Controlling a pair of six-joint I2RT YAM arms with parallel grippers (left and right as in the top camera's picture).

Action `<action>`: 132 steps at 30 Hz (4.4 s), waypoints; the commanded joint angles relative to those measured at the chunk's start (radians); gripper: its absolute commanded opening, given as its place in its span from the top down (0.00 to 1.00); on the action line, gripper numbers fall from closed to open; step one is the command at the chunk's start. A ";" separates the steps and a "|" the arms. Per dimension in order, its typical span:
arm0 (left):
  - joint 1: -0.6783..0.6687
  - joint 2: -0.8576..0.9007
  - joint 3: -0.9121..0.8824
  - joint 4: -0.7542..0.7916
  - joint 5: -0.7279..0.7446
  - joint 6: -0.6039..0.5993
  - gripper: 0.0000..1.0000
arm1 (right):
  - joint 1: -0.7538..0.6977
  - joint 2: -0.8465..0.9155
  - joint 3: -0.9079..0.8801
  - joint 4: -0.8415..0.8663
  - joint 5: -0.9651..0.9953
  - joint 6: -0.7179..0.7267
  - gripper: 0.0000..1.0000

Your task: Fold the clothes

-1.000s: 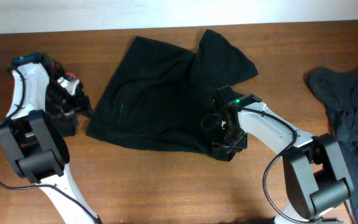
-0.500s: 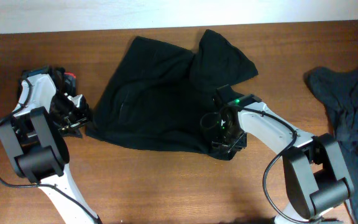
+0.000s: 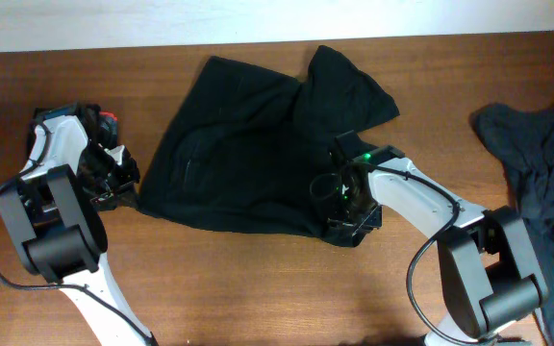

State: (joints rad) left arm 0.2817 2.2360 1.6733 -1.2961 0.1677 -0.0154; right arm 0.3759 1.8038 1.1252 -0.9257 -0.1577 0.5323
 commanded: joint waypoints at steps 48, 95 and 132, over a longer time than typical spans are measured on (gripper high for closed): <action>-0.127 -0.785 0.343 -0.017 0.151 -0.124 1.00 | -0.115 -0.574 0.778 -0.587 0.152 -0.177 0.96; -0.267 -0.464 0.662 0.002 0.079 -0.193 1.00 | -0.121 -0.112 1.298 -0.697 0.421 -0.188 0.96; -0.355 0.167 0.808 0.358 0.068 -0.033 1.00 | -0.410 0.559 1.363 -0.376 0.201 -0.359 0.85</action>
State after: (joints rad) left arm -0.0799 2.5187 2.4332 -0.8787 0.2417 -0.0769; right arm -0.0265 2.4523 2.4481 -1.2442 0.1444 0.1791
